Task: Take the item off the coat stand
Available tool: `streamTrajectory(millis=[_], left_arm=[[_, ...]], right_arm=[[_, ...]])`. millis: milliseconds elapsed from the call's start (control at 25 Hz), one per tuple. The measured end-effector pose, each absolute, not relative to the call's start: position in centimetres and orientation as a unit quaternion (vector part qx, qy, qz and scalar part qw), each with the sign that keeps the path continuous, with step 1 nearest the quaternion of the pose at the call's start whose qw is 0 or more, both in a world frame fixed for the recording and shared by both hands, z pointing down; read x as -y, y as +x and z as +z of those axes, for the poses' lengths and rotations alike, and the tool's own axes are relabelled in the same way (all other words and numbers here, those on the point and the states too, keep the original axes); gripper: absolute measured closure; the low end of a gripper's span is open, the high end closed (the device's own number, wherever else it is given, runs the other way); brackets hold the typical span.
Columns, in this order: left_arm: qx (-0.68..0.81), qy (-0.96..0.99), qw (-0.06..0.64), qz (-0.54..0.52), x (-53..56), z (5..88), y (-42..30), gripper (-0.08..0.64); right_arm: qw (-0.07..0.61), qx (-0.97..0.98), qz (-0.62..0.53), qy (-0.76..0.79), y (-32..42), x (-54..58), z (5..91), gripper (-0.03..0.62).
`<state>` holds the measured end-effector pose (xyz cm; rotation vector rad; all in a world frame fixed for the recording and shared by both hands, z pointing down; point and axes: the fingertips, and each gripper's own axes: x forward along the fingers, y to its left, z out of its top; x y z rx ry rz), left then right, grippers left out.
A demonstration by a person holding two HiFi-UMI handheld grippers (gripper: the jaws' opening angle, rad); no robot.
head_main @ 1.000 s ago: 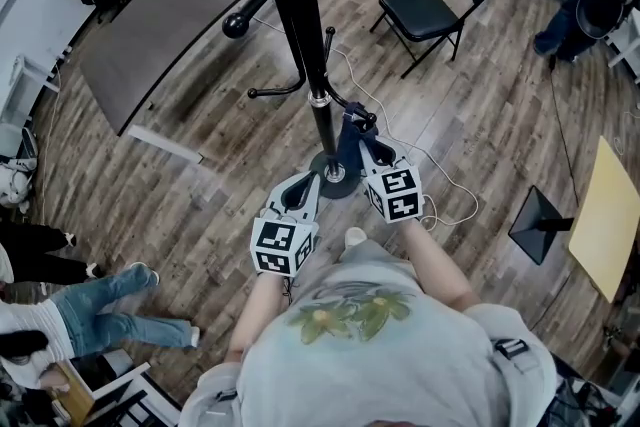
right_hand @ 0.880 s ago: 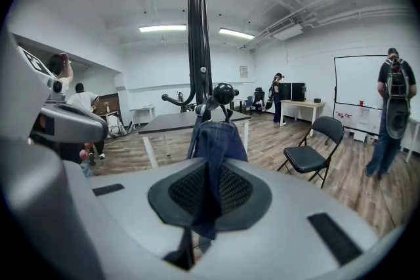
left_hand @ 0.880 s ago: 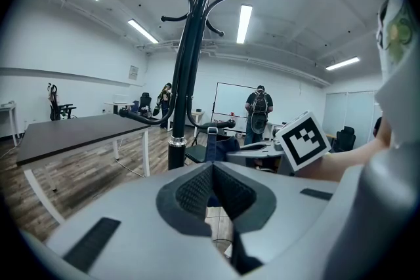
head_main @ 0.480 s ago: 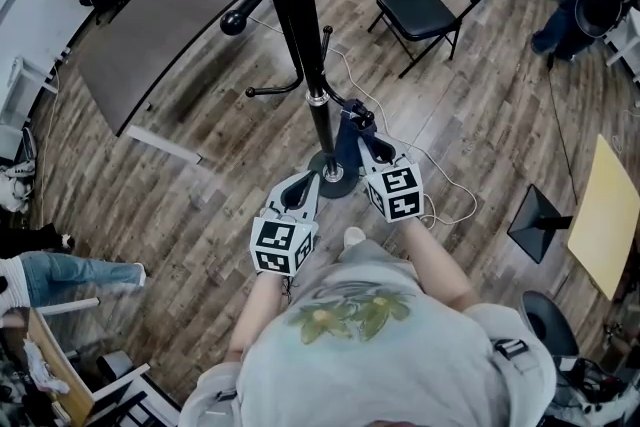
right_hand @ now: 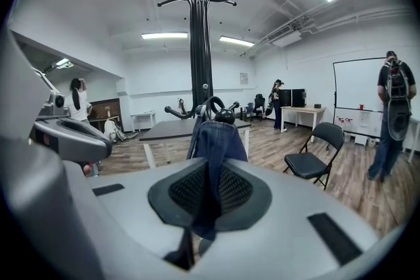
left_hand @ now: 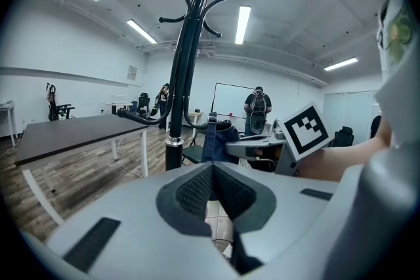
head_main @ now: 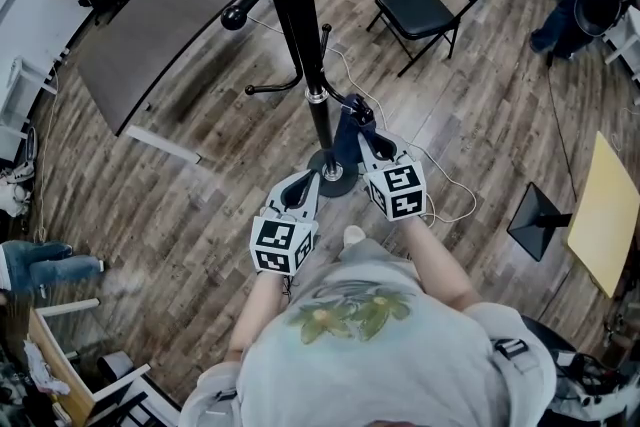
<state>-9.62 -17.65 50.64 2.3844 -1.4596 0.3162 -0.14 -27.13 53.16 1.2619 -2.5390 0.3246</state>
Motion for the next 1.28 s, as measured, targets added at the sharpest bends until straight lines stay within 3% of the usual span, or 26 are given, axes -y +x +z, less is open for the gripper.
streamTrajectory(millis=[1280], left_arm=[[0.505,0.842,0.153,0.109,14.7,49.9,-9.1,0.545]], right_arm=[[0.117,0.868,0.106,0.472,3.0,23.5,50.7,0.566]])
